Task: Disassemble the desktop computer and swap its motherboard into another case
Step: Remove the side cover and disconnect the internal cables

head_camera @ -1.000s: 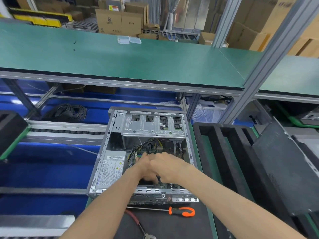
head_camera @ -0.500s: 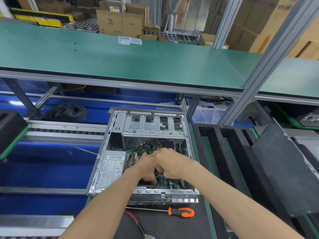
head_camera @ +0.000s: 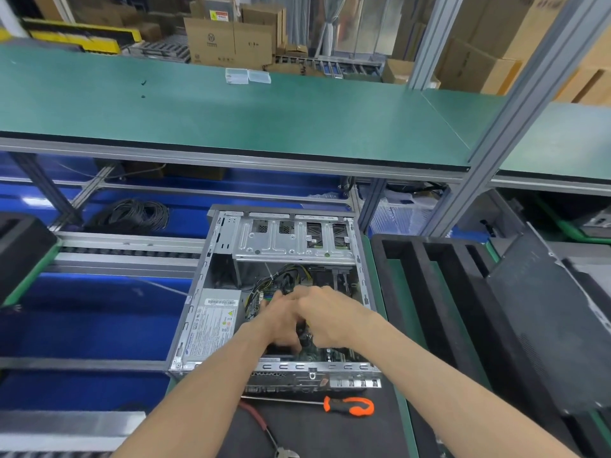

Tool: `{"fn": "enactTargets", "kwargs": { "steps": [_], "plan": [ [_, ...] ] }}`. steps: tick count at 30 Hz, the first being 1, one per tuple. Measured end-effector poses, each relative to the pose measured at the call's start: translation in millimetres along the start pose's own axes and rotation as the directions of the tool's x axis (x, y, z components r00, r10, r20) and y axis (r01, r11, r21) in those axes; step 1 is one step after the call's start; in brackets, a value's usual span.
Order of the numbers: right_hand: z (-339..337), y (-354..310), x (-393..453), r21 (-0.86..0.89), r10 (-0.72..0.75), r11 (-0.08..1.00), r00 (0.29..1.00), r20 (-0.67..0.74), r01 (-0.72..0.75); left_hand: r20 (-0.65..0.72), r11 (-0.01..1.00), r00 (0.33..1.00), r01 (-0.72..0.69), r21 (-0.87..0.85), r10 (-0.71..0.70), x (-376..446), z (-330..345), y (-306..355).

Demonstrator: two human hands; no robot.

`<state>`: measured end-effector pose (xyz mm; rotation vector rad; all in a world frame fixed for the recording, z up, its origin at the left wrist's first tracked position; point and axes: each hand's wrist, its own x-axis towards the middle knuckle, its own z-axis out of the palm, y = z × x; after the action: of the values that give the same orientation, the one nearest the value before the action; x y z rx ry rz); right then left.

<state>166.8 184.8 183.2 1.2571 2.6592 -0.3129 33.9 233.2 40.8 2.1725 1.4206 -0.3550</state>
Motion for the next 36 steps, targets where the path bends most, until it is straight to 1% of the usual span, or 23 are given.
{"fn": "enactTargets", "kwargs": {
  "steps": [2, 4, 6, 9, 12, 15, 17, 19, 20, 22, 25, 29, 31, 36],
  "plan": [
    [0.1, 4.1, 2.0, -0.041, 0.118, 0.992, 0.992, -0.047, -0.12, -0.027, 0.999, 1.0, -0.001, -0.048, 0.0, -0.3, 0.3, -0.3],
    [-2.6, 4.4, 4.3, -0.082, 0.18, 0.98, 0.982, -0.054, -0.184, -0.047, 0.997, 0.999, -0.012, -0.076, 0.008, -1.2, 0.2, -1.6],
    [-1.8, 0.9, 5.5, -0.062, 0.154, 0.986, 0.988, -0.028, -0.155, -0.038, 0.997, 0.999, -0.001, -0.079, -0.002, -1.9, -0.6, -1.4],
    [-2.2, -11.8, 4.3, -0.056, 0.044, 0.997, 0.999, 0.009, -0.043, 0.038, 0.999, 0.999, 0.027, 0.025, -0.028, -4.0, -3.1, 2.4],
    [-5.2, -15.2, 6.1, -0.056, -0.031, 0.998, 0.997, 0.064, 0.035, 0.074, 0.998, 0.997, 0.016, 0.054, -0.02, -6.4, -6.7, 3.9],
    [-8.5, -0.2, 6.0, -0.02, 0.003, 1.0, 0.999, 0.036, -0.003, 0.096, 0.993, 0.995, -0.043, 0.109, 0.032, -10.2, -17.7, 6.4],
    [-11.9, 12.6, 5.9, 0.064, 0.057, 0.996, 0.998, -0.019, -0.055, 0.128, 0.991, 0.991, -0.064, 0.114, 0.049, -14.2, -35.5, 8.5],
    [-17.9, 23.8, 8.6, 0.157, 0.137, 0.98, 0.985, -0.102, -0.12, 0.154, 0.993, 0.988, -0.044, 0.108, 0.028, -20.1, -59.0, 6.5],
    [-20.7, 27.6, 11.2, 0.204, 0.174, 0.969, 0.974, -0.145, -0.142, 0.142, 0.995, 0.99, -0.03, 0.096, 0.016, -24.0, -71.1, 2.7],
    [-23.8, 30.0, 17.6, 0.285, 0.216, 0.946, 0.954, -0.208, -0.152, 0.064, 0.998, 0.998, -0.008, 0.059, 0.004, -32.1, -94.1, -9.1],
    [-21.6, 21.7, 31.2, 0.342, 0.217, 0.93, 0.951, -0.22, -0.133, -0.028, 0.998, 0.998, 0.064, -0.02, -0.064, -38.5, -111.3, -31.1],
    [-11.9, 11.6, 51.5, 0.367, 0.206, 0.923, 0.956, -0.211, -0.118, 0.045, 0.981, 0.988, 0.152, -0.119, -0.148, -39.3, -97.8, -49.9],
    [-7.6, 9.1, 59.9, 0.36, 0.194, 0.927, 0.958, -0.212, -0.108, 0.056, 0.97, 0.983, 0.181, -0.164, -0.174, -38.4, -91.2, -54.3],
    [-1.2, 6.3, 72.6, 0.35, 0.192, 0.93, 0.962, -0.196, -0.114, 0.182, 0.947, 0.968, 0.213, -0.239, -0.171, -31.0, -92.0, -51.8]
  ]
}}
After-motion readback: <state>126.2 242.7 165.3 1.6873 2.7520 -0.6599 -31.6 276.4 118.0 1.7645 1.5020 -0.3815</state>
